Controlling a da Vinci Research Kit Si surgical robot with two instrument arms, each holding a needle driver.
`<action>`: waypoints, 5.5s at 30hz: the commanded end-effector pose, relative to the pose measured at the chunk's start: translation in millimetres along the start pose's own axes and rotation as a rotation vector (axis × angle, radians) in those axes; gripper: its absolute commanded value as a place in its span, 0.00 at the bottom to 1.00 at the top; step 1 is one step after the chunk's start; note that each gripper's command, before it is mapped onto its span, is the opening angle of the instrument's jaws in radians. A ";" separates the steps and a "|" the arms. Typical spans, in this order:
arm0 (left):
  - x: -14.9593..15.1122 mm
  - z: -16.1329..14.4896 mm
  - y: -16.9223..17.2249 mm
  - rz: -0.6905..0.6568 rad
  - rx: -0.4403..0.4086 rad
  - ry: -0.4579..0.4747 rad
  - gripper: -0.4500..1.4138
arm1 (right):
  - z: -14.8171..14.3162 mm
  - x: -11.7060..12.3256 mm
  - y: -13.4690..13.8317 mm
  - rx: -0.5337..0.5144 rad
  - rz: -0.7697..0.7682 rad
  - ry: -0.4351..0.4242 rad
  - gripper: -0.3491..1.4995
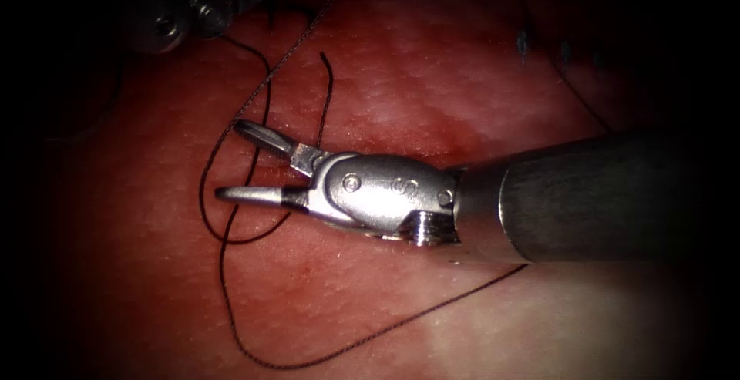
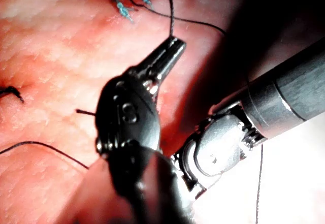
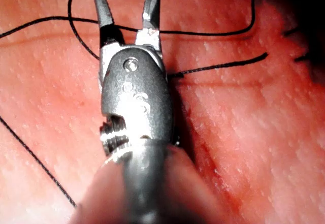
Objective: Wound Closure
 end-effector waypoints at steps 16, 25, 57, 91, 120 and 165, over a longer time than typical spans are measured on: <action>3.6 1.2 1.6 -0.027 -0.109 0.073 0.00 | 4.4 -0.5 -2.0 0.015 -0.004 -0.027 0.47; 3.3 1.1 -0.3 -0.063 -0.097 0.084 0.00 | -0.3 -0.9 0.0 0.037 0.000 -0.041 0.05; 1.1 0.7 1.5 -0.129 -0.297 -0.050 0.00 | 7.8 -4.7 -4.8 0.084 -0.162 0.096 0.00; 11.2 -8.8 3.1 -0.015 -0.259 -0.165 0.00 | 3.7 -1.4 -0.6 -0.110 -0.256 0.237 0.39; 12.8 -10.9 -5.9 0.049 -0.312 -0.274 0.00 | -0.8 -1.0 1.1 -0.281 0.356 0.103 0.54; 14.4 -8.8 -7.9 0.065 -0.197 -0.283 0.00 | -1.8 -4.8 9.0 -0.698 0.777 -0.257 0.64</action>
